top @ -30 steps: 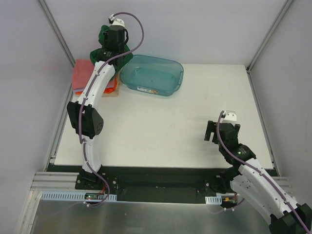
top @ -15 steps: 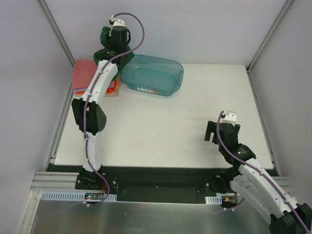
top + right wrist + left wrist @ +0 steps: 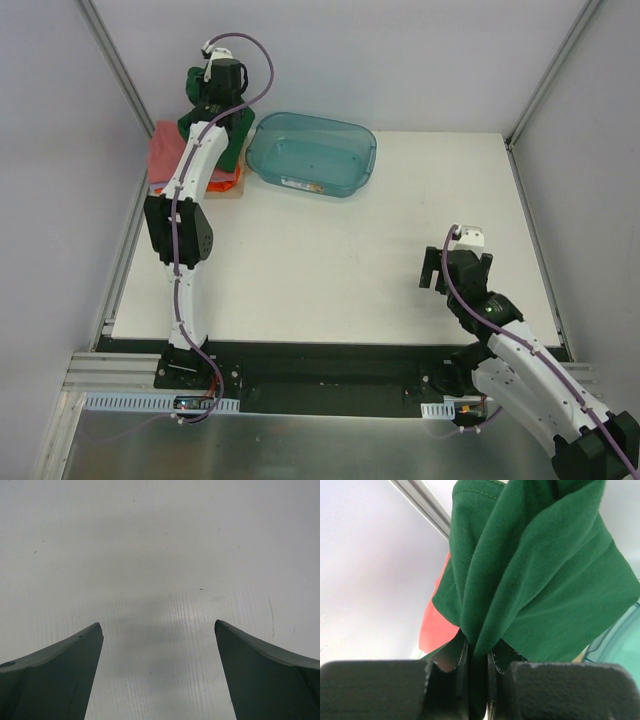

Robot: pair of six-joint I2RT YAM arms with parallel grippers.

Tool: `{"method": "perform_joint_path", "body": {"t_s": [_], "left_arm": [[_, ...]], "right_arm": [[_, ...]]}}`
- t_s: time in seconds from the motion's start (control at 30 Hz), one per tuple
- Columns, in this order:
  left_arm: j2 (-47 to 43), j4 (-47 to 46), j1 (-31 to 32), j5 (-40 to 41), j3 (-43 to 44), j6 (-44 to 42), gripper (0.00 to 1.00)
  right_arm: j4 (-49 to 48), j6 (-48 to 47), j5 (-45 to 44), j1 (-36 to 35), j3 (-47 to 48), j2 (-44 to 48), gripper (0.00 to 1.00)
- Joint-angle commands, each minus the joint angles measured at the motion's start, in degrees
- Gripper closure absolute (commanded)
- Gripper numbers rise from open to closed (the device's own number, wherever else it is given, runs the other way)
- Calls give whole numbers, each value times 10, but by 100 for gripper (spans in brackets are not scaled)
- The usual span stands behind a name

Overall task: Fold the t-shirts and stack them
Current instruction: Put the neatly folded tshirt into the corner of the board with the left arm

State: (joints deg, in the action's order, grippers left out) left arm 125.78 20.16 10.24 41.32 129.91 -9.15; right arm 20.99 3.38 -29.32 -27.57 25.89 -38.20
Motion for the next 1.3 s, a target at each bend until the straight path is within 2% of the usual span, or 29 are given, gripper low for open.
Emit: {"method": "perform_joint_path", "body": {"t_s": [0.0,0.17,0.27,0.5,0.67,0.73,0.77,0.9,1.0,1.1,1.13,1.27], "left_arm": [[7,-16,-24,-2,18,29,100],[25,-10,-50,-16,13,34,100],[27,-10,-65,-65,9,26,100],[54,-10,-95,-55,18,28,100],[57,-11,-120,-114,5,34,100],[61,-11,-120,-120,10,33,86],[64,-11,-120,-121,12,20,82],[56,-18,-135,-98,12,0,77],[38,-18,-146,-97,0,0,33],[-6,-18,-146,-108,-31,4,6],[-22,-17,-146,-113,-38,11,1],[-97,-14,-145,-170,-94,38,1]], "right_arm": [[3,-1,-21,3,27,-5,4],[4,-1,-24,3,29,-10,4],[4,0,-29,3,31,-16,4],[6,-3,-36,3,43,-46,4],[9,-5,-36,3,48,-55,4],[13,-10,-40,2,50,-57,4],[21,-11,-45,2,53,-58,4],[48,-12,-57,3,63,-54,4],[53,-12,-52,2,63,-46,4],[53,-13,-44,2,63,-35,4],[54,-13,-43,3,62,-31,4],[50,-12,-39,3,56,-11,4]]}}
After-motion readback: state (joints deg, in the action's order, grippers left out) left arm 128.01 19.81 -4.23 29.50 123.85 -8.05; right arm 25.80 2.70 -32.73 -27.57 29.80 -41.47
